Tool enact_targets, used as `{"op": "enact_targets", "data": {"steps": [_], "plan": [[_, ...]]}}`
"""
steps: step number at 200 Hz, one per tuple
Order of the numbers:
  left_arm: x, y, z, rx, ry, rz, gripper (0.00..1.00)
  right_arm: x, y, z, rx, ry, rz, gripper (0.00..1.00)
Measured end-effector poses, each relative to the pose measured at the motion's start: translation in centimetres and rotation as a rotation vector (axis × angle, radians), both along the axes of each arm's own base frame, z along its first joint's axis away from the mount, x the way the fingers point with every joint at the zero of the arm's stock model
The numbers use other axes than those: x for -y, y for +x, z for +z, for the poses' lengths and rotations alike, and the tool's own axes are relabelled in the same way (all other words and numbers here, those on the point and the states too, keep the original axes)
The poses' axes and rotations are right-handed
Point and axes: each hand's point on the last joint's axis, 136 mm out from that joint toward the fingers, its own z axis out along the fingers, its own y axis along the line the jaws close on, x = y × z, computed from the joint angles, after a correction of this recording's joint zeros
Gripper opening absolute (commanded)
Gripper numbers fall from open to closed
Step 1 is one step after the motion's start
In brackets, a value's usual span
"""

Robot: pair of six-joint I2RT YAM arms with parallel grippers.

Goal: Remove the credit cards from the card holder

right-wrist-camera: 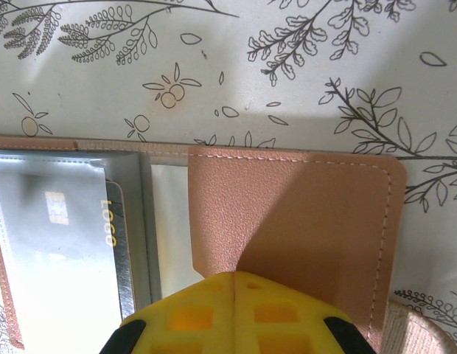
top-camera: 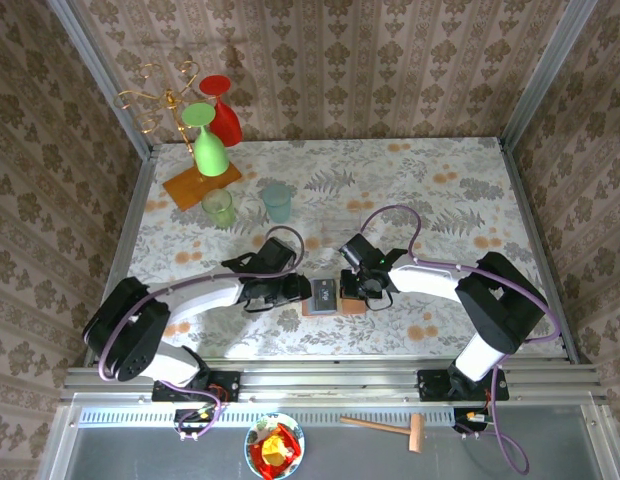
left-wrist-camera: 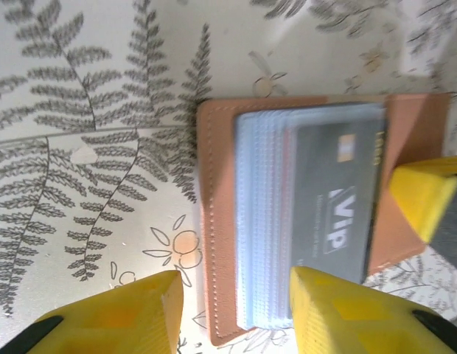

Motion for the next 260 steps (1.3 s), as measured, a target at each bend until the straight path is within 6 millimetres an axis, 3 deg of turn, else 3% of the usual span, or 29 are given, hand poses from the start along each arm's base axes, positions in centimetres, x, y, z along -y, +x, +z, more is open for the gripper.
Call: {"op": "enact_targets", "data": {"steps": [49, 82, 166, 228, 260], "plan": [[0.9, 0.8, 1.3, 0.034, -0.054, -0.007, 0.43, 0.7, -0.6, 0.3, -0.025, -0.031, -0.003, 0.0], [2.1, 1.5, 2.4, 0.074, -0.115, -0.018, 0.41, 1.1, -0.9, 1.6, -0.019, -0.032, -0.006, 0.03], [4.0, 2.1, 3.3, 0.106, -0.184, -0.078, 0.41, 0.0, -0.1, 3.4, -0.011, 0.087, -0.032, 0.06], [5.0, 2.4, 3.0, 0.117, -0.194, -0.08, 0.41, 0.1, 0.5, 0.6, -0.061, 0.089, -0.045, 0.04], [5.3, 2.9, 3.4, 0.135, -0.206, -0.047, 0.41, -0.2, 0.8, 0.1, -0.052, 0.089, -0.03, 0.03]]}}
